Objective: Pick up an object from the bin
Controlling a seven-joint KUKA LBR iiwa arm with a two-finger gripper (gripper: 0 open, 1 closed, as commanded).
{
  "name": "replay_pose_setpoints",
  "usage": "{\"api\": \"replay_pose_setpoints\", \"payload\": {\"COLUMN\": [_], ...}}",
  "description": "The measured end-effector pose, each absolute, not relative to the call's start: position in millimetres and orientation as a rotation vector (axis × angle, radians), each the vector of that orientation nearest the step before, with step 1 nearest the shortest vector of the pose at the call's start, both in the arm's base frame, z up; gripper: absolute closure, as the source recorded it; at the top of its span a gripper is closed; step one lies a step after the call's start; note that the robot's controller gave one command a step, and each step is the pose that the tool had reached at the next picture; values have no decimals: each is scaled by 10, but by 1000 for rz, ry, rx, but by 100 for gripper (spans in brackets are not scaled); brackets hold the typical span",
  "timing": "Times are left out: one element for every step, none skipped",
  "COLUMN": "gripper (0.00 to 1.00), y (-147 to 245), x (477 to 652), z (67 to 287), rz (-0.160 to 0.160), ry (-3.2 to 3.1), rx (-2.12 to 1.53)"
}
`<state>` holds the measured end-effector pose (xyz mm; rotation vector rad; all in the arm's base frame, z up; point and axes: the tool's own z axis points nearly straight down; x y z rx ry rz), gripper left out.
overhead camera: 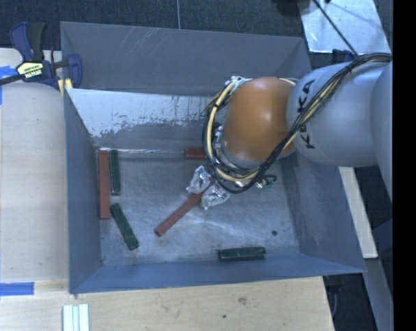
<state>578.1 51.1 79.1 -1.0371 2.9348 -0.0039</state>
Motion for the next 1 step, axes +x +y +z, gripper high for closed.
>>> {"api": "replay_pose_setpoints", "payload": {"gripper": [100], "y": [521], "x": [5884], "z": [2216], "rz": [-1], "ry": [2952], "rx": [-1061]}}
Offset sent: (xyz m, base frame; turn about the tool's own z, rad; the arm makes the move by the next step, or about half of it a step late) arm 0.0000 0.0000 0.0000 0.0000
